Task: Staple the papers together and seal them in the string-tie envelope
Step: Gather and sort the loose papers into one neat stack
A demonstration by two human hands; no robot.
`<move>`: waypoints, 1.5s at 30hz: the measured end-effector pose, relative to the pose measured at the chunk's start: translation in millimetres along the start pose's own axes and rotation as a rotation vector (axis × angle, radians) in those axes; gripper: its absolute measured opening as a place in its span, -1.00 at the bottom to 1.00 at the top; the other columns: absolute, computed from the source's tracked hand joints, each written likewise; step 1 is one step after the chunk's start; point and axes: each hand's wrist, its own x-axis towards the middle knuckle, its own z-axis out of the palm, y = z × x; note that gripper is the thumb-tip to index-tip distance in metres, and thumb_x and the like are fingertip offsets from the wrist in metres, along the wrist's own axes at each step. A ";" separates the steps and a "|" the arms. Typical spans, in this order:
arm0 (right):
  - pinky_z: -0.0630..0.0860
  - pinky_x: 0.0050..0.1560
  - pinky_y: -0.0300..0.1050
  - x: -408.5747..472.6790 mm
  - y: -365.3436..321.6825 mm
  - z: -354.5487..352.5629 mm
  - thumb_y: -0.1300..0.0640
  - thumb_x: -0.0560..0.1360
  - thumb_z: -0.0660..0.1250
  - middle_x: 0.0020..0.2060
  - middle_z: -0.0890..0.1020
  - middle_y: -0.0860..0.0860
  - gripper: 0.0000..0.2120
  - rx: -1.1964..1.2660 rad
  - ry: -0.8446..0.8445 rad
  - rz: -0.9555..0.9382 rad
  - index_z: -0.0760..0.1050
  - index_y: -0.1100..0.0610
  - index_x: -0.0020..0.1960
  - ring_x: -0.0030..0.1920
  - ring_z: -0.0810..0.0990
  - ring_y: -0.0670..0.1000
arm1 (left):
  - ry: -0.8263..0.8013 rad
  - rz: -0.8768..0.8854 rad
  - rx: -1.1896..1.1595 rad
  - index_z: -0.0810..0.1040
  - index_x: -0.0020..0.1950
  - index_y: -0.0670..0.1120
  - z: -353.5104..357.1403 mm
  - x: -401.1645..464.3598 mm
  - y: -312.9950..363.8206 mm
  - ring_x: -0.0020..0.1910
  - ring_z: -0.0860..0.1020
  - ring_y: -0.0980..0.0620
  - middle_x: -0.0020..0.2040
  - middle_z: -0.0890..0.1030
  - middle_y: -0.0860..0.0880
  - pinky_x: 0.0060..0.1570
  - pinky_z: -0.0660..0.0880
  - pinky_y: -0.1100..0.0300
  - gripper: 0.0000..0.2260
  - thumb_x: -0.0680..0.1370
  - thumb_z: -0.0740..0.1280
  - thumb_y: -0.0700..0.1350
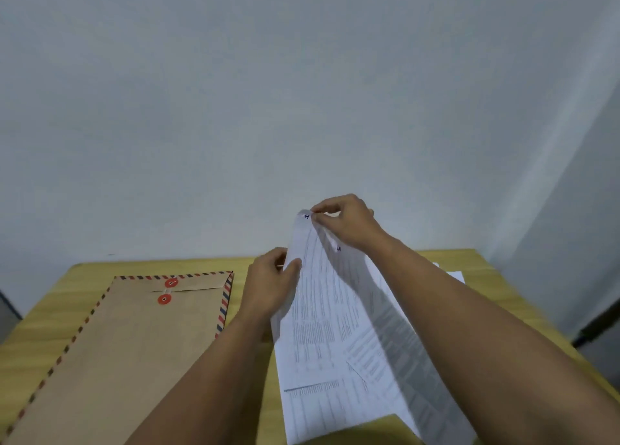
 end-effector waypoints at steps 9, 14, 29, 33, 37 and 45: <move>0.50 0.25 0.29 -20.2 -66.3 -65.8 -0.26 0.44 0.39 -0.09 0.70 -0.37 -0.91 0.042 0.124 -0.148 0.63 -0.35 -0.07 0.04 0.68 -0.21 | 0.088 0.207 0.075 0.52 -0.20 -0.18 -49.4 -11.9 90.8 -0.35 0.44 0.01 -0.26 0.58 -0.18 -0.31 0.37 0.12 -0.75 0.61 0.27 -0.08; 0.60 0.21 0.21 -38.8 -84.7 -92.0 0.04 0.46 0.43 -0.11 0.76 -0.14 -0.88 0.149 0.125 -0.122 0.72 -0.11 -0.05 0.01 0.72 -0.03 | 0.089 0.250 0.051 0.59 -0.10 -0.12 -86.2 -27.3 125.8 -0.35 0.50 0.05 -0.27 0.61 0.03 -0.26 0.43 0.14 -0.84 0.57 0.28 -0.07; 0.55 -0.19 -0.25 -88.5 -57.3 -16.0 0.28 0.55 0.47 -0.20 0.73 0.08 -0.87 0.365 -0.133 0.146 0.70 0.23 0.09 -0.24 0.73 -0.05 | -0.027 0.239 0.593 0.53 0.41 0.25 -134.0 -57.4 68.1 0.17 0.63 0.02 0.27 0.66 0.11 0.14 0.58 0.03 -0.51 0.57 0.22 -0.19; 0.64 -0.05 -0.11 -76.2 -16.2 23.3 0.20 0.53 0.46 -0.09 0.74 0.07 -0.86 0.094 -0.259 0.197 0.68 0.10 0.08 -0.12 0.73 0.09 | -0.102 0.176 0.642 0.55 0.38 0.27 -141.2 -57.8 13.9 0.01 0.66 0.00 0.15 0.71 0.05 0.00 0.60 0.08 -0.53 0.58 0.22 -0.18; 0.54 0.00 -0.19 -58.0 6.2 53.8 0.24 0.52 0.43 -0.01 0.68 0.02 -0.77 -0.069 -0.318 0.185 0.68 0.08 0.15 -0.02 0.66 0.02 | -0.101 0.141 0.618 0.57 0.39 0.22 -142.9 -51.0 -25.6 -0.01 0.66 -0.04 0.04 0.74 0.05 -0.13 0.42 0.22 -0.51 0.57 0.20 -0.21; 0.41 0.35 0.17 0.7 6.6 114.3 0.03 0.37 0.49 0.36 0.54 -0.15 -0.35 -0.540 -0.647 0.139 0.43 -0.24 0.43 0.37 0.51 0.08 | -0.183 0.059 0.476 0.56 0.40 0.19 -150.7 -27.3 -82.9 -0.48 0.47 0.16 -0.46 0.56 0.21 -0.29 0.51 0.12 -0.48 0.58 0.15 -0.27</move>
